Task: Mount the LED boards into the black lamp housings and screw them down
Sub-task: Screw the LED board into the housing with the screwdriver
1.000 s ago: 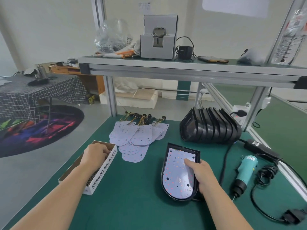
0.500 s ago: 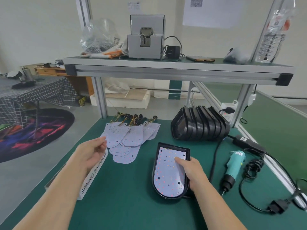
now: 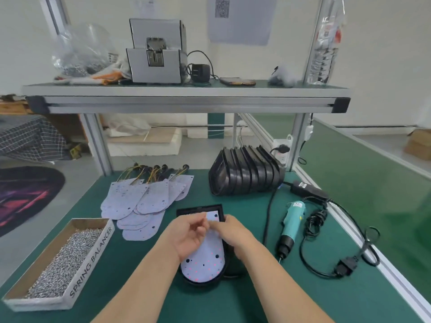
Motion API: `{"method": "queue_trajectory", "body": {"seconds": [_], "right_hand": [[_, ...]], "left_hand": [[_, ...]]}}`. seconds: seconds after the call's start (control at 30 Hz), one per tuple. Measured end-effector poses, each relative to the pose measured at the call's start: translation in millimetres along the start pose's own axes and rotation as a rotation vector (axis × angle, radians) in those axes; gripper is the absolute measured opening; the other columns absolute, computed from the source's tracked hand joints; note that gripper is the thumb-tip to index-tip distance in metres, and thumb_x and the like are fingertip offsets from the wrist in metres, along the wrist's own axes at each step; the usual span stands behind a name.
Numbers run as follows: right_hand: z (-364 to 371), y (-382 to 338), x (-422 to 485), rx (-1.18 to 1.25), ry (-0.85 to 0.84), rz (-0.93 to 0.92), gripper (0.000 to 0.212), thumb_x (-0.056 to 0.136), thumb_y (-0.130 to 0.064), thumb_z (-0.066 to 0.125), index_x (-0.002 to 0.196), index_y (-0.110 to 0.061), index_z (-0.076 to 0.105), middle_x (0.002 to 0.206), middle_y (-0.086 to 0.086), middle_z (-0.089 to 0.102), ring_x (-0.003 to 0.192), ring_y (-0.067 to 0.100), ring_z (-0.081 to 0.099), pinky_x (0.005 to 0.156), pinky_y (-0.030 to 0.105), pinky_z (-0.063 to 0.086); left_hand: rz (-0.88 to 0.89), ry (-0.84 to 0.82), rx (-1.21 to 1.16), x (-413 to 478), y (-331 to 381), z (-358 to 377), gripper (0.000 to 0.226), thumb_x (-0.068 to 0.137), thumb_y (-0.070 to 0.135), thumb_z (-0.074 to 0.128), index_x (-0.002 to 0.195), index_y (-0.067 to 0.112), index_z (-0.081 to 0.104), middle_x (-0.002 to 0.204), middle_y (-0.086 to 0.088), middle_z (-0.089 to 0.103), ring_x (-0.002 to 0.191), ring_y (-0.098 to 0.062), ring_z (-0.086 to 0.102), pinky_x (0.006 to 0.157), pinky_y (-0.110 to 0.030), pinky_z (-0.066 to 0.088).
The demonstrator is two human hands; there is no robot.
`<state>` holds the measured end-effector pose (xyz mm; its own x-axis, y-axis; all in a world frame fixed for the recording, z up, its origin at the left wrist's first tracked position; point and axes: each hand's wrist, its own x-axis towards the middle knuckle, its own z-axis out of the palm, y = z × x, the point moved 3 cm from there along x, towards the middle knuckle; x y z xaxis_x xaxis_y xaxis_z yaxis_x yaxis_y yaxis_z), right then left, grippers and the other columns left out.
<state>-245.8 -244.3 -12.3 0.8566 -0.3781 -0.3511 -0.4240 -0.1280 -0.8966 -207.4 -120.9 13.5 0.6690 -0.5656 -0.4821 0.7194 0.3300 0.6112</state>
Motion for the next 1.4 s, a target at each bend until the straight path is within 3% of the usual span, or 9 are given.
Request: {"method": "queue_trajectory", "body": {"seconds": [0.1, 0.17, 0.27, 0.4, 0.53, 0.83, 1.0, 1.1, 1.4], "right_hand": [[-31.3, -3.0, -3.1, -0.109, 0.051, -0.122, 0.042, 0.092, -0.052, 0.062, 0.084, -0.011, 0.059, 0.083, 0.004, 0.056, 0.076, 0.019, 0.051, 0.069, 0.034, 0.046], [-72.6, -2.5, -11.1, -0.366, 0.374, -0.183, 0.041, 0.093, -0.053, 0.058, 0.073, -0.017, 0.057, 0.078, 0.003, 0.058, 0.079, 0.025, 0.056, 0.074, 0.037, 0.047], [-133.4, 12.8, -26.6, -0.591, 0.823, -0.069, 0.044, 0.092, -0.049, 0.062, 0.110, -0.010, 0.058, 0.116, 0.013, 0.055, 0.111, 0.035, 0.055, 0.087, 0.041, 0.048], [-156.0, 42.6, -25.3, -0.681, 0.694, 0.174, 0.063, 0.090, -0.050, 0.066, 0.126, -0.006, 0.040, 0.125, 0.017, 0.052, 0.113, 0.038, 0.056, 0.082, 0.041, 0.047], [-154.2, 42.5, -18.4, -0.670, 0.679, 0.182, 0.069, 0.085, -0.040, 0.070, 0.130, -0.007, 0.029, 0.098, 0.008, 0.060, 0.089, 0.033, 0.058, 0.068, 0.034, 0.042], [-144.9, 44.4, -22.2, 0.593, 0.520, 0.002, 0.024, 0.079, -0.014, 0.073, 0.098, -0.011, 0.058, 0.082, 0.007, 0.057, 0.055, 0.018, 0.051, 0.044, 0.024, 0.041], [-119.7, 12.5, -33.8, 1.190, 0.127, -0.159, 0.025, 0.080, -0.029, 0.072, 0.087, -0.013, 0.053, 0.073, 0.003, 0.053, 0.049, 0.010, 0.049, 0.036, 0.017, 0.038], [-112.4, -2.3, -36.4, 1.279, 0.021, -0.238, 0.049, 0.079, -0.061, 0.064, 0.090, -0.014, 0.060, 0.065, -0.003, 0.045, 0.049, 0.009, 0.041, 0.039, 0.016, 0.030], [-82.3, -39.3, -35.6, 1.309, 0.160, -0.382, 0.013, 0.081, -0.016, 0.070, 0.091, -0.017, 0.062, 0.071, -0.004, 0.051, 0.056, 0.008, 0.046, 0.050, 0.019, 0.038]], "left_hand": [[0.060, 0.024, 0.064, 3.5, -6.8, 4.5, 0.016, 0.097, -0.009, 0.050, 0.084, -0.009, 0.060, 0.068, -0.014, 0.059, 0.052, -0.015, 0.062, 0.042, -0.013, 0.049], [0.085, 0.031, 0.070, 5.6, -8.4, 6.9, 0.013, 0.097, -0.012, 0.049, 0.088, -0.012, 0.059, 0.076, -0.017, 0.059, 0.067, -0.021, 0.062, 0.045, -0.015, 0.052], [0.091, 0.030, 0.083, 7.7, -10.3, 7.6, 0.014, 0.097, -0.013, 0.047, 0.093, -0.014, 0.060, 0.083, -0.019, 0.060, 0.076, -0.024, 0.061, 0.049, -0.016, 0.054], [0.091, 0.034, 0.054, 7.7, -11.1, 7.7, 0.015, 0.097, -0.011, 0.050, 0.088, -0.013, 0.062, 0.073, -0.017, 0.064, 0.056, -0.018, 0.068, 0.049, -0.016, 0.054], [0.063, 0.031, 0.013, 6.6, -12.5, 11.3, 0.017, 0.097, -0.008, 0.053, 0.082, -0.009, 0.061, 0.062, -0.014, 0.062, 0.055, -0.017, 0.064, 0.045, -0.014, 0.052], [-0.017, 0.029, -0.062, 1.6, -16.4, 8.9, 0.009, 0.092, -0.002, 0.062, 0.083, -0.004, 0.063, 0.067, -0.011, 0.061, 0.050, -0.013, 0.064, 0.043, -0.013, 0.050], [-0.039, -0.027, -0.108, -2.6, -18.5, 9.7, 0.014, 0.096, -0.008, 0.052, 0.094, -0.014, 0.064, 0.076, -0.018, 0.069, 0.060, -0.022, 0.072, 0.050, -0.018, 0.057], [-0.021, -0.041, -0.125, -3.8, -19.6, 12.0, 0.016, 0.098, -0.008, 0.048, 0.098, -0.017, 0.062, 0.080, -0.024, 0.071, 0.065, -0.026, 0.074, 0.056, -0.022, 0.060], [-0.063, -0.086, -0.093, -10.8, -24.7, 17.4, 0.012, 0.089, -0.007, 0.059, 0.084, -0.012, 0.069, 0.075, -0.018, 0.069, 0.061, -0.020, 0.072, 0.049, -0.018, 0.057]]}}
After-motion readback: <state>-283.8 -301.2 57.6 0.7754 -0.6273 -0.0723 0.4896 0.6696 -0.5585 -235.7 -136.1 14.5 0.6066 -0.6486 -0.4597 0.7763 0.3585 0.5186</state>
